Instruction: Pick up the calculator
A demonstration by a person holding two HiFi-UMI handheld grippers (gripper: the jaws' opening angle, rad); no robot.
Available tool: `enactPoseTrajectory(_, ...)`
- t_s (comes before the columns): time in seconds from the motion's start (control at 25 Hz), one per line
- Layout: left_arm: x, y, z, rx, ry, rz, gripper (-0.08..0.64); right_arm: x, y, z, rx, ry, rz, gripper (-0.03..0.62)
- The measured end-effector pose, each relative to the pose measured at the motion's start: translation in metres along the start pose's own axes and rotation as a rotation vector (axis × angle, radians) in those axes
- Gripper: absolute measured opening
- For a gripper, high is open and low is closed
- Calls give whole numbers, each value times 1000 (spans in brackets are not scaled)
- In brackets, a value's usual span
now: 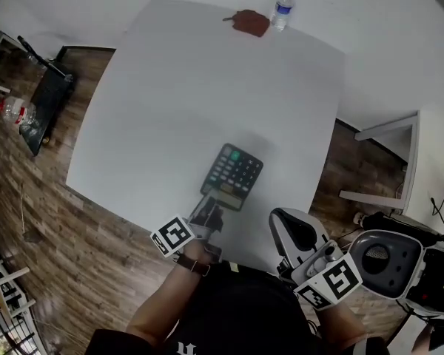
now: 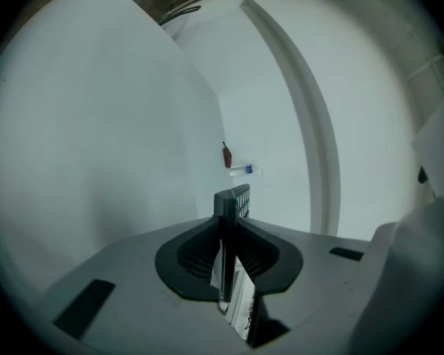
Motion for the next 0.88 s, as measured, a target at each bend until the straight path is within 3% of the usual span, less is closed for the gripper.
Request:
enactPoseTrajectory(0.48, 86, 46, 17, 47, -13, 174, 51, -30, 42, -26, 111, 104, -49, 15)
enactPoseTrajectory(0.88, 145, 87, 29, 93, -106, 294, 51, -54, 77, -38, 185, 178, -96, 15)
Point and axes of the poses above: the fingertips, and each gripper's own axes: y backward along the fingers, x to its right, z out of its underside, the point moved 6 cm from there along y, backward along the fingers, and after that the axes turned 7 degrees about z, right-handed, at the moved point
